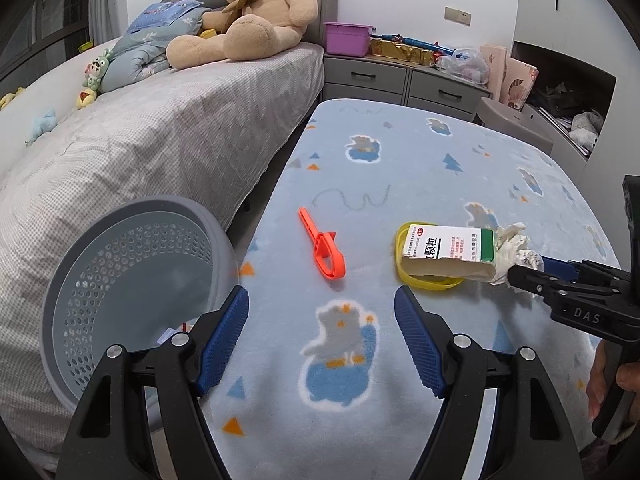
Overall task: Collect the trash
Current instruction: 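Grasp the crumpled white paper with the right gripper, then grasp the white-green medicine box with the left gripper while the right holds the paper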
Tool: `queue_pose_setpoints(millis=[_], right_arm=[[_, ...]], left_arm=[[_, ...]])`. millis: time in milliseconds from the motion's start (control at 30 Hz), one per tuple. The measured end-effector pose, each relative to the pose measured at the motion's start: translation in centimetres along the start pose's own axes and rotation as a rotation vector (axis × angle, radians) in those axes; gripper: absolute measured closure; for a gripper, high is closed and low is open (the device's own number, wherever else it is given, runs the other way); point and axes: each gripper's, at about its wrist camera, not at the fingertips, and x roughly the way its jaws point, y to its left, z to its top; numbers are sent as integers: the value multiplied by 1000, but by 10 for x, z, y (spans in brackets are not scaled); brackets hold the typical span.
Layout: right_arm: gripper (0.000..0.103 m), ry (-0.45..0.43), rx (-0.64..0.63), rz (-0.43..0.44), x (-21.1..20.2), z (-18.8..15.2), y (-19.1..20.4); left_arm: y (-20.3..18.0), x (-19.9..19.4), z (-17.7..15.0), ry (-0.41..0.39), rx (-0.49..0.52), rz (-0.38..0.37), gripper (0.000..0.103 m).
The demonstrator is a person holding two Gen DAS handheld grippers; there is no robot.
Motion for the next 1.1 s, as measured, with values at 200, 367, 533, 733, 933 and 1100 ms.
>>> queue_pose_setpoints(millis=[200,367,533,733,933,1100], right_arm=[[49,-24,38,21,-20,-12,-11],[49,-41,66,25,-30,-16,-21],[49,-76,104,49,-43,-13,-36],[49,-92,129,70,-51,-8,-47],[49,-143,188,71,-69,-2,-69],[49,-151,202,80,-73,-3,-73]], left_arm=[[-15,-6,-2,-18,29,-4,31],[-34,-8,0,-11,41,-1,31],[-64,-1,19,-14,41,4,31],[-99,29,55,-2,59,37,31],[-119,61,74,48,76,60,31],[-125,74,61,76,114,83,31]])
